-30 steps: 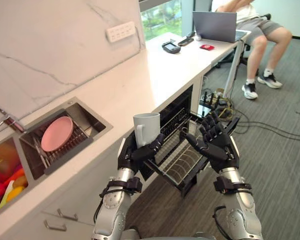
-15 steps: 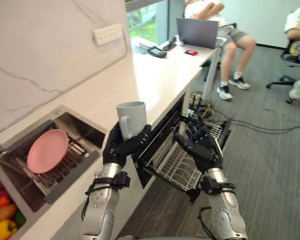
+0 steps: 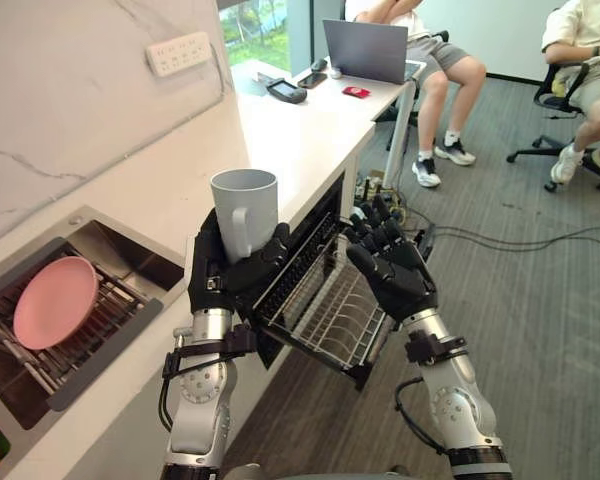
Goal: Walk over to the sink, pick up the cup, carry it to the dishwasher, place the cup inside the dishwasher, then close the dishwasher door
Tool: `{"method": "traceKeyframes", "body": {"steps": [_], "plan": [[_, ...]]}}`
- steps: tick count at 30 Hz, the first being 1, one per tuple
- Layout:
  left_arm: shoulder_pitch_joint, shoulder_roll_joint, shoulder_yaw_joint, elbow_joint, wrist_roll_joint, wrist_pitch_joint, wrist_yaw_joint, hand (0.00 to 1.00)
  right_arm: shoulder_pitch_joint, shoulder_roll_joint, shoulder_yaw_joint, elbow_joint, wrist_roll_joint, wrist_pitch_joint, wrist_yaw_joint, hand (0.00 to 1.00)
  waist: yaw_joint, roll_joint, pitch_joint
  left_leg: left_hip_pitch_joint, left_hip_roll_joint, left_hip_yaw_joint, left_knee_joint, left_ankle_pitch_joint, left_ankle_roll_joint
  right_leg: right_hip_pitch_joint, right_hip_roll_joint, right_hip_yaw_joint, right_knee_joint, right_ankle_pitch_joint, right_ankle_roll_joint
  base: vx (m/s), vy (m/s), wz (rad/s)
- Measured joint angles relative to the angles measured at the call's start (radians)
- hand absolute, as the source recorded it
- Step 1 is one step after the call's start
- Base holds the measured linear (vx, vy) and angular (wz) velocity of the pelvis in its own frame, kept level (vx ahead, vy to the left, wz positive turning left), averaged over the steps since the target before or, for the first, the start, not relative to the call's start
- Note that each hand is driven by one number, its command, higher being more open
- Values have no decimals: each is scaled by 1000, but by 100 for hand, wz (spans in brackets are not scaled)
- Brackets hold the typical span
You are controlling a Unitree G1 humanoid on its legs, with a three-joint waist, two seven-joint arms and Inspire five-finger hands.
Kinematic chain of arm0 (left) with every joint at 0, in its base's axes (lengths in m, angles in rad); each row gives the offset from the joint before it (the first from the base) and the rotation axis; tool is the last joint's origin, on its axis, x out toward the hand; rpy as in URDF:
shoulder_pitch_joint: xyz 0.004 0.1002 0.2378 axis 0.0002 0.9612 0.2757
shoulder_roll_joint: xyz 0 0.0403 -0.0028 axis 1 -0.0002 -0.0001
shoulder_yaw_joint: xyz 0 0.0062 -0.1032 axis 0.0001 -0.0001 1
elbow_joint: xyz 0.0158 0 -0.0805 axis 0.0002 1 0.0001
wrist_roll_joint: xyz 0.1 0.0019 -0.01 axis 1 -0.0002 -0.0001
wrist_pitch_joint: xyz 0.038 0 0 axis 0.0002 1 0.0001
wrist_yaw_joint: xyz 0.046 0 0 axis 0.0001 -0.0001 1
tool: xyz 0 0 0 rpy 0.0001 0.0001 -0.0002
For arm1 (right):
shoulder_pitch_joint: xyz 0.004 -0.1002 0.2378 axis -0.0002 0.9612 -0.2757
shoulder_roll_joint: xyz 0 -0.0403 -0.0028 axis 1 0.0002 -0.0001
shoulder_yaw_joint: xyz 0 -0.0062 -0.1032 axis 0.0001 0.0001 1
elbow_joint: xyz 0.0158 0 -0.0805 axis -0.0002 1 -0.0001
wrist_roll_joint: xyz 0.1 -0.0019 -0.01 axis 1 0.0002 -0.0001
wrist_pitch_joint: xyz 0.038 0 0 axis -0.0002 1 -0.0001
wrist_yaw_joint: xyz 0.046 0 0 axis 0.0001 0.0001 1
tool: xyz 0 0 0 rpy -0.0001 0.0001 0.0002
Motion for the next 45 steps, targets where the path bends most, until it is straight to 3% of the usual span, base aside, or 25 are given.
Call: {"method": "traceKeyframes", "body": {"steps": [8,12,22,23,34,35,39,45], "plan": [[-14,24,-66,10,107,2,-10,0,-42,-25,92,-16,13,62,44,100,1,-6,-6,64,-8,-6,-105,42,-11,34,8,-22,-7,5,7,46,-17,6],[-25,60,-78,35,147,2,-47,0,-47,-41,109,-16,10,71,29,100,6,-20,-17,95,-23,-14,-190,87,-10,36,7,-32,-6,5,7,1,5,10],[-25,82,-116,34,197,14,-78,0,-93,-93,148,-16,-11,71,-52,100,7,-19,-19,121,-32,-28,-264,135,-7,46,8,-51,-9,5,7,-31,-4,5],[-25,83,-118,34,216,15,-79,0,-99,-92,151,-16,-29,71,-68,0,8,-19,-19,122,-32,-29,-271,141,-7,44,9,-52,-10,4,7,-61,-17,4],[-23,82,-146,33,263,47,-28,0,-141,-119,167,-30,-199,70,-204,0,5,3,-33,116,-35,-34,-282,165,-7,33,9,-56,-7,-2,1,-45,-10,1],[-23,82,-147,32,263,47,-22,100,-141,-120,172,-36,-206,70,-212,0,5,4,-34,116,-35,-34,-282,165,-7,33,9,-56,-7,-2,2,0,0,0],[-23,83,-152,31,281,52,6,100,-146,-118,196,-46,-233,65,-260,0,4,5,-35,116,-35,-34,-282,167,-7,33,9,-55,-8,-2,2,0,0,0],[-25,82,-152,31,277,69,47,100,-151,-86,266,-85,-328,45,-406,0,-3,5,-35,116,-34,-34,-282,168,-7,33,9,-52,-7,-2,2,0,0,0]]}}
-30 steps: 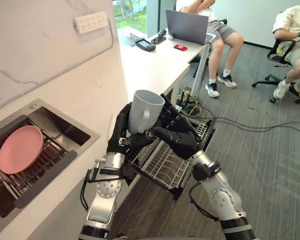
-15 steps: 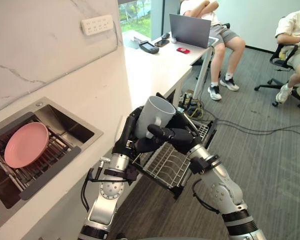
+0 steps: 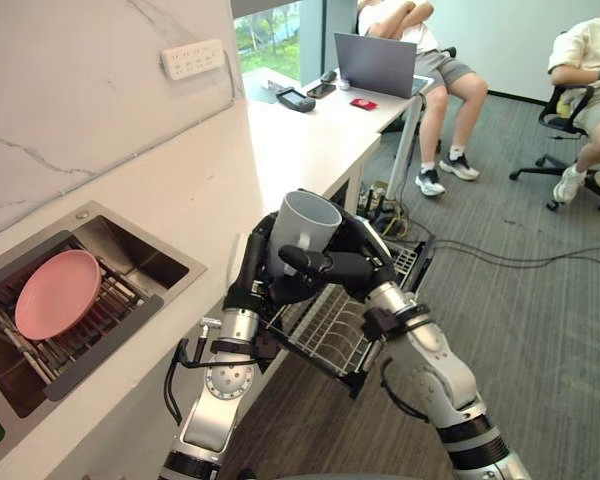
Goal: Walk over to the sink, pick up the cup, carry it to the dishwasher, place the cup inside the dishwasher, then close the dishwasher door
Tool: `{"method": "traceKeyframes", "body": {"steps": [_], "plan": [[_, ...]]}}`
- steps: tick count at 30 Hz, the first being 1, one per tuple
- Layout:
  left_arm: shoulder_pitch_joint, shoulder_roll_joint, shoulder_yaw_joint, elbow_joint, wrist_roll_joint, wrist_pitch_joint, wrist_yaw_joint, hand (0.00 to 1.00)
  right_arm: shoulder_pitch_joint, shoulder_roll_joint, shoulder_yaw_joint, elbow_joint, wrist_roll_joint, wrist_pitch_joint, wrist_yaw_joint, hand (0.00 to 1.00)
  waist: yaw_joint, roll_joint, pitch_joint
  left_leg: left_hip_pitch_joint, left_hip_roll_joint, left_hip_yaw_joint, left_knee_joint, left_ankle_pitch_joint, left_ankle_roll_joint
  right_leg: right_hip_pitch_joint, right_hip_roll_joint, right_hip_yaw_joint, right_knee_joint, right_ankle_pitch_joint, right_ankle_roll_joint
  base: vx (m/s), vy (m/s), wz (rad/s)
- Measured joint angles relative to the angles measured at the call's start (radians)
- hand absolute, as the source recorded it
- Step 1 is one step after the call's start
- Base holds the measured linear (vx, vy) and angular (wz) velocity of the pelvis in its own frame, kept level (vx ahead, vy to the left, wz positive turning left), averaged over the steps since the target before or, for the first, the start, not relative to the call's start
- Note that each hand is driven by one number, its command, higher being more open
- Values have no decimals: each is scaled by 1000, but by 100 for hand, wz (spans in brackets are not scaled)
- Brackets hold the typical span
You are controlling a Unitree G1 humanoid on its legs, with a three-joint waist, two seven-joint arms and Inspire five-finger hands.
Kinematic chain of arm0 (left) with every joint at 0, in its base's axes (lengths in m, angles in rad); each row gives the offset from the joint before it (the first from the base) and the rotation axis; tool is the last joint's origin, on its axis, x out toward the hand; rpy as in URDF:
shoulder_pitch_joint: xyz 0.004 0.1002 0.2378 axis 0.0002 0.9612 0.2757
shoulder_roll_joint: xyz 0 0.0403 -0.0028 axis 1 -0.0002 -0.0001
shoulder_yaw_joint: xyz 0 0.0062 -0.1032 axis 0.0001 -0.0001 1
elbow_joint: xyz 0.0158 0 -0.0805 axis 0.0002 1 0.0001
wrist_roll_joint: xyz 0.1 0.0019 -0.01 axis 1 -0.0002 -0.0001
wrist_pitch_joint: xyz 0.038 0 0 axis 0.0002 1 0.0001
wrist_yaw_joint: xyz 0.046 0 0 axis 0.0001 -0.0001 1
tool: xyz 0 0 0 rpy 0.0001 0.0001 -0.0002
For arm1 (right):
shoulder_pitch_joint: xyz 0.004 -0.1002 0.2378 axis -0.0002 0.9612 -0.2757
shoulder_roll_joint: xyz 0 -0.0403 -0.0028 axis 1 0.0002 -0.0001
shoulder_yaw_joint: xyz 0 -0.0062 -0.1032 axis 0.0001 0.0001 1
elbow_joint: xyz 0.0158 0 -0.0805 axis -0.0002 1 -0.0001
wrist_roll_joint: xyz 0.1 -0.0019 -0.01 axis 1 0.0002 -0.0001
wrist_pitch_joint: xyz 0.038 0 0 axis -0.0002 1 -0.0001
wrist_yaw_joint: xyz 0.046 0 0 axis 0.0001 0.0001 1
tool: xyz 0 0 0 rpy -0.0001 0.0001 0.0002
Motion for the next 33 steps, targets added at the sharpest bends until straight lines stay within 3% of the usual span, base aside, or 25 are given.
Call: {"method": "traceKeyframes", "body": {"steps": [6,9,12,15,21,24,26,27,28,30,31,33], "plan": [[3,3,-37,-1,-46,3,-85,100,2,21,-22,-10,-118,-20,-128,0,-9,0,0,-7,0,-9,0,3,1,0,0,-8,0,0,0,-10,-3,4],[83,5,-104,-29,-83,-3,-158,100,0,76,-264,13,-148,-43,-295,0,-4,0,0,-20,-4,-26,0,7,3,0,-3,-25,0,1,1,-15,-5,16],[177,6,-104,-40,-102,-3,-200,100,18,57,-506,59,-152,-102,-417,0,-17,4,0,-21,-4,-25,-1,7,3,0,-2,-27,-1,1,1,-3,0,2],[187,4,-95,-40,-113,-3,-209,100,61,34,-548,65,-150,-132,-439,0,-33,12,-5,-21,-3,-24,-5,7,3,-1,-1,-29,-2,0,1,-13,-5,-2],[193,-16,-66,-54,-213,-6,-299,100,110,46,-540,92,-150,-163,-434,0,-33,29,-15,-27,2,-27,-6,11,2,-4,2,-32,-3,-6,-8,-36,-14,2],[210,-18,-71,-16,-366,100,-390,100,110,53,-533,126,-150,-164,-380,0,-32,28,-15,-38,2,-41,-6,15,2,-7,3,-47,-3,-6,-8,-22,-15,13],[209,-28,-68,156,-403,209,-412,100,109,51,-515,168,-149,-161,-303,0,-30,28,-15,-43,4,-46,-6,17,0,-6,5,-52,-3,-3,-3,-5,-16,7],[209,-29,-67,172,-403,219,-412,100,109,50,-513,171,-149,-160,-295,0,-30,28,-15,-43,5,-46,-6,17,0,-6,6,-53,-3,-2,0,4,-17,3],[210,-34,-62,329,-404,294,-407,100,107,38,-497,202,-144,-144,-234,0,-30,27,-14,-45,8,-49,-6,17,-1,-6,9,-54,-3,-1,0,5,-15,4],[215,-29,-58,502,-403,363,-380,100,97,15,-482,250,-134,-108,-159,0,-23,24,-13,-51,12,-58,-5,19,-3,-4,15,-62,-6,-2,-1,4,-27,12],[225,-22,-51,606,-396,380,-370,100,85,-5,-469,294,-135,-87,-130,0,-18,24,-13,-52,12,-66,-5,20,-4,2,17,-73,-9,-2,-1,0,-30,23],[233,-16,-8,636,-372,363,-364,100,64,-31,-456,376,-154,-55,-80,0,-5,22,-11,-62,8,-96,-6,28,-4,16,16,-101,-12,-2,-1,-25,-23,38]]}}
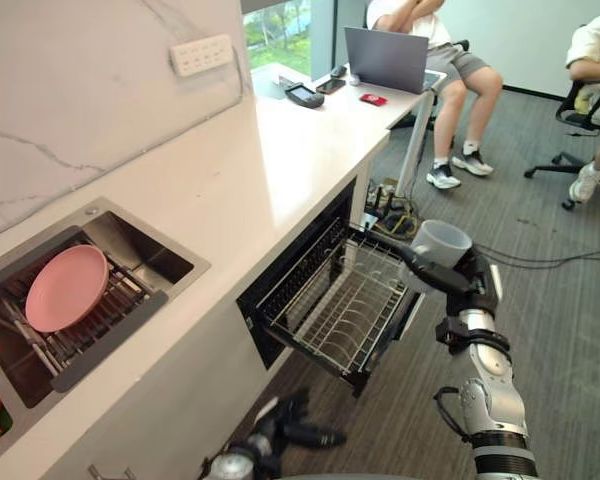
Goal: Walk over to the sink, pick up the cup, carry it to the dishwasher, place the cup inside the dishwasher, then close the dishwasher door
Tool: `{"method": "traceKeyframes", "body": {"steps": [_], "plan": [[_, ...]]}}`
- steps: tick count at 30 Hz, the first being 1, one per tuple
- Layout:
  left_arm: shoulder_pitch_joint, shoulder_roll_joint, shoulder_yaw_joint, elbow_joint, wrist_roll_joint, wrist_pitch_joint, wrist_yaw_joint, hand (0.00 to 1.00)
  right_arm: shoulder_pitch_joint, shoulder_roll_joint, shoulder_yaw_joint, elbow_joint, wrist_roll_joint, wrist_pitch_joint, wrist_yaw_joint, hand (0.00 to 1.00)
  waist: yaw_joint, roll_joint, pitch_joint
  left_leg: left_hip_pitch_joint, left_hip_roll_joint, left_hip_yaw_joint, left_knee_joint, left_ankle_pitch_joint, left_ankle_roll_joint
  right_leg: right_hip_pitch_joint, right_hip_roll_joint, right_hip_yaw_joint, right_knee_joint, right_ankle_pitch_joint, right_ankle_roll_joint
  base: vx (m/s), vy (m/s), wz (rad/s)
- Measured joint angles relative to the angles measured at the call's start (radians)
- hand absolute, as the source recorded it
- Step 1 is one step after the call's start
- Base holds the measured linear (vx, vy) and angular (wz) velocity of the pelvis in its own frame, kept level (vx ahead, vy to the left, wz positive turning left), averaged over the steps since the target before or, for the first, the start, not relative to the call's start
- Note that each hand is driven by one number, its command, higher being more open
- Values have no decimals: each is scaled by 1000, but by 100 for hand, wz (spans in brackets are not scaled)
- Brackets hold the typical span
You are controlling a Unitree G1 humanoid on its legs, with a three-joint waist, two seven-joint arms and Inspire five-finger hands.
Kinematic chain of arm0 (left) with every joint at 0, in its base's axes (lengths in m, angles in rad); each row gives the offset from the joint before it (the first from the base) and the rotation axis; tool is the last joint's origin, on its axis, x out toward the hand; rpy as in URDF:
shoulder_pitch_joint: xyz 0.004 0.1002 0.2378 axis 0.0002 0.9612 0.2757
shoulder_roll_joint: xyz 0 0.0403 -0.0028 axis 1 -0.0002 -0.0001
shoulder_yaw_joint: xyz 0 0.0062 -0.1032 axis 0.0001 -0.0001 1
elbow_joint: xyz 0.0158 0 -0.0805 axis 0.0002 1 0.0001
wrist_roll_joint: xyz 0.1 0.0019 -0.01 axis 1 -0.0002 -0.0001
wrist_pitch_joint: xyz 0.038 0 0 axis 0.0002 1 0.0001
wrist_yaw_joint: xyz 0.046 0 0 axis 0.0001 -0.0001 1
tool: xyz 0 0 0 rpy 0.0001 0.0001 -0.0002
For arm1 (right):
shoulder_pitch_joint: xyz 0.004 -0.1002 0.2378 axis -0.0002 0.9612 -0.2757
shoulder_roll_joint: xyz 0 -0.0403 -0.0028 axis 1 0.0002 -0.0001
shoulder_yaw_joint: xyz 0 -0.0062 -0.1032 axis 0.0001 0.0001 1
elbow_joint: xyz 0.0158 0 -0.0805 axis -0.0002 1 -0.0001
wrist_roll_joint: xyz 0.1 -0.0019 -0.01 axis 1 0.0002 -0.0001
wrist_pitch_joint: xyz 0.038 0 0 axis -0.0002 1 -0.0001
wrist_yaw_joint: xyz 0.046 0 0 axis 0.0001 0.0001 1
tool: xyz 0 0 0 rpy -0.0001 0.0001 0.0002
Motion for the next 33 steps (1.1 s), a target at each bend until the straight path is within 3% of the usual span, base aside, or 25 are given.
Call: {"method": "traceKeyframes", "body": {"steps": [6,12,20,23,24,31,32,33], "plan": [[-4,4,97,77,60,-66,51,100,-73,-23,64,140,-107,53,115,0,25,3,9,-21,-9,-59,-1,15,5,25,-1,-59,-8,0,3,-66,-17,32],[-37,-26,177,120,84,-123,88,100,-173,-101,68,293,-200,64,162,0,55,24,72,-80,-25,-148,0,48,11,39,-1,-151,-6,-1,5,-80,-8,45],[-63,-5,291,209,93,-157,139,100,-335,-216,65,527,-313,66,154,0,94,95,192,-130,-54,-224,0,79,22,28,-32,-226,60,-23,16,-64,21,31],[-66,-11,302,242,56,-190,141,100,-427,-285,68,624,-343,66,148,0,120,118,235,-181,-61,-237,0,94,31,-43,-59,-227,136,-51,15,-101,36,13],[-78,-10,300,225,46,-213,136,100,-485,-319,70,672,-349,66,141,0,136,126,274,-196,-62,-240,0,102,32,-70,-73,-223,177,-64,13,-123,13,7],[-117,4,288,216,-60,-246,104,100,-645,-382,119,730,-351,62,106,0,153,136,372,-275,-68,-269,0,130,33,-180,-112,-213,302,-119,2,-99,-40,10],[-123,4,283,215,-63,-251,102,100,-649,-385,125,735,-351,61,105,100,161,137,374,-285,-69,-273,0,133,32,-194,-116,-203,319,-131,2,-61,-58,10],[-125,5,282,215,-68,-253,102,100,-657,-386,139,743,-351,61,105,100,162,138,375,-290,-69,-276,0,136,31,-203,-118,-198,328,-137,2,-62,-77,10]]}}
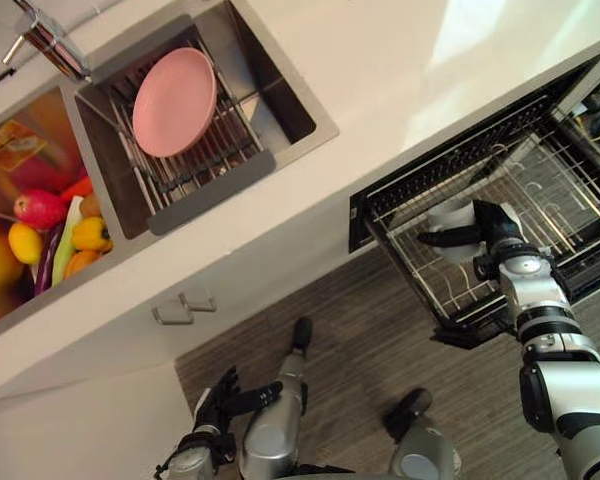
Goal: Walk over to the sink, pick up the cup, carry it to the dishwasher, place the cup inside the dishwasher, then close the dishwasher door
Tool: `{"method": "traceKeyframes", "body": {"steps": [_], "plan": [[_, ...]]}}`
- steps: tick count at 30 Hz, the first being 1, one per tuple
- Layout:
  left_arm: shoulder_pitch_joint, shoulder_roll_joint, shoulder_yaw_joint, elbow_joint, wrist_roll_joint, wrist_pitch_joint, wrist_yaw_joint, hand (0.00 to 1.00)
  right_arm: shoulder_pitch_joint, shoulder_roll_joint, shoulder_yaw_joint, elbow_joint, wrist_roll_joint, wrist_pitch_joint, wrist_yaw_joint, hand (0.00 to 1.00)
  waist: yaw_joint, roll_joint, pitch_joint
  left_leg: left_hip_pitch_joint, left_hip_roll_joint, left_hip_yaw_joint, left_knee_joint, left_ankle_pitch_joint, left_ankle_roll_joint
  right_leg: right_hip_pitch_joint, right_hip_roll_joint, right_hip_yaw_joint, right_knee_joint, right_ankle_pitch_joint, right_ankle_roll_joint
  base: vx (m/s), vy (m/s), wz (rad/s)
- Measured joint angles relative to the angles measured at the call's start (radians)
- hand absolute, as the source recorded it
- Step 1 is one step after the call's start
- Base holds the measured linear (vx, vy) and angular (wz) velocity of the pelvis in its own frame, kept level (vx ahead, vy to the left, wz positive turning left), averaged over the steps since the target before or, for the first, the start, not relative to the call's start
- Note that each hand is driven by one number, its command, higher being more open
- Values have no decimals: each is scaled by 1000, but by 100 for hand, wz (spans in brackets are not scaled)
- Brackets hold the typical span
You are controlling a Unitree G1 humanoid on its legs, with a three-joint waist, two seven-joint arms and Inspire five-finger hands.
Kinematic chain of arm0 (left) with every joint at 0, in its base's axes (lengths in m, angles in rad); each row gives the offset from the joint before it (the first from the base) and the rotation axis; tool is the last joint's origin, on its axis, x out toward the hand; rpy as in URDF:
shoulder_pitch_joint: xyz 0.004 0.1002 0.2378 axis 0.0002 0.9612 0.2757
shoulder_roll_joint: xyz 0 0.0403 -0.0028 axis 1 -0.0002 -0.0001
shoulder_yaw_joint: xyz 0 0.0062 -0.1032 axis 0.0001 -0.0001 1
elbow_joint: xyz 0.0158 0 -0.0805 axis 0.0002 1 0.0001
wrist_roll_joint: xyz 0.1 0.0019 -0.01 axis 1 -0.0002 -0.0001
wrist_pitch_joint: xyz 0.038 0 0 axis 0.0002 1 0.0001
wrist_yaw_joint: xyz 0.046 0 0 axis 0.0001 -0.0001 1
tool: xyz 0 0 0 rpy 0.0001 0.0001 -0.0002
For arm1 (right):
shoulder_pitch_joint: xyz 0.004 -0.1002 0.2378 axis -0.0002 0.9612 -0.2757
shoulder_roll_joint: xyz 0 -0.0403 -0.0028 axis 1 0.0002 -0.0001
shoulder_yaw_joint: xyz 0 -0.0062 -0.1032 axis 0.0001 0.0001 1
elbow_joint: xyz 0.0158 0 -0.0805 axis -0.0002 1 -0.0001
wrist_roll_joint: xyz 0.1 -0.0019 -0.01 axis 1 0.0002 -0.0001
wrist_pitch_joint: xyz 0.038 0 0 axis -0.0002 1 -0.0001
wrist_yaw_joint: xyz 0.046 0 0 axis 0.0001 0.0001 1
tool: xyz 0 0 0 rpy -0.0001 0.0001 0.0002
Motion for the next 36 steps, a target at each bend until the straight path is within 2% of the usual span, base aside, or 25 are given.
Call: {"method": "traceKeyframes", "body": {"steps": [4,9,13,17,19,21,23,24,27,28,32,35,36], "plan": [[-9,5,-21,2,-59,6,6,100,-44,0,59,22,2,-1,47,100,8,6,9,-21,1,-6,0,6,-5,-39,-8,33,45,-30,-1,-60,-70,4],[-24,8,-19,8,-110,43,26,100,-51,9,97,20,14,-14,115,100,11,4,12,-23,1,-16,1,7,-5,-50,-21,35,95,-67,-3,-55,-67,7],[-31,6,-2,10,-133,55,26,100,-14,37,90,-29,76,-17,80,100,13,-5,19,-15,1,-21,4,7,-6,-52,-25,55,123,-89,0,-49,-59,5],[-31,-1,26,22,-140,67,41,100,113,116,-11,-164,164,-43,1,100,10,-11,18,36,4,-8,4,-1,-8,3,-12,78,90,-85,8,-47,-45,-7],[-25,0,65,43,-140,72,65,100,223,200,-42,-279,185,-56,-54,100,-4,-36,3,74,15,9,2,-12,-16,49,9,82,39,-71,11,-43,-59,-22],[-12,-1,102,50,-146,92,87,100,316,265,-43,-368,200,-60,-93,100,-3,-67,-19,103,33,37,0,-27,-20,78,39,101,-18,-46,11,-20,-64,-45],[21,-3,132,61,-146,108,111,100,445,343,-48,-464,200,-61,-141,100,-8,-104,-74,142,47,78,-1,-46,-23,121,72,129,-101,-5,12,22,-59,-51],[28,-5,139,67,-145,108,114,100,474,359,-53,-487,200,-61,-149,100,-9,-111,-87,154,50,90,-1,-51,-24,134,78,137,-122,5,11,32,-51,-47],[55,-25,178,91,-145,108,141,100,587,416,-75,-621,211,-61,-157,100,-37,-125,-148,203,62,139,-1,-71,-27,180,103,176,-210,49,11,5,-41,-50],[66,-39,199,91,-145,104,151,100,635,434,-79,-687,246,-77,-129,100,-43,-124,-170,219,70,163,-1,-78,-31,187,114,198,-232,61,9,-20,-37,-50],[92,-64,248,96,-144,108,154,100,811,515,-105,-940,424,-163,19,100,-91,-124,-227,245,101,191,-2,-92,-42,207,149,216,-270,76,-2,-19,-60,-28],[93,-83,265,115,-141,110,145,100,862,574,-163,-1061,496,-216,67,100,-116,-122,-245,241,102,199,-2,-101,-33,219,148,201,-276,79,-1,-19,-31,13],[93,-78,271,129,-132,110,145,100,878,591,-190,-1113,509,-255,85,100,-137,-122,-249,238,112,261,-2,-104,-27,237,142,174,-284,82,4,-18,-7,63]]}}
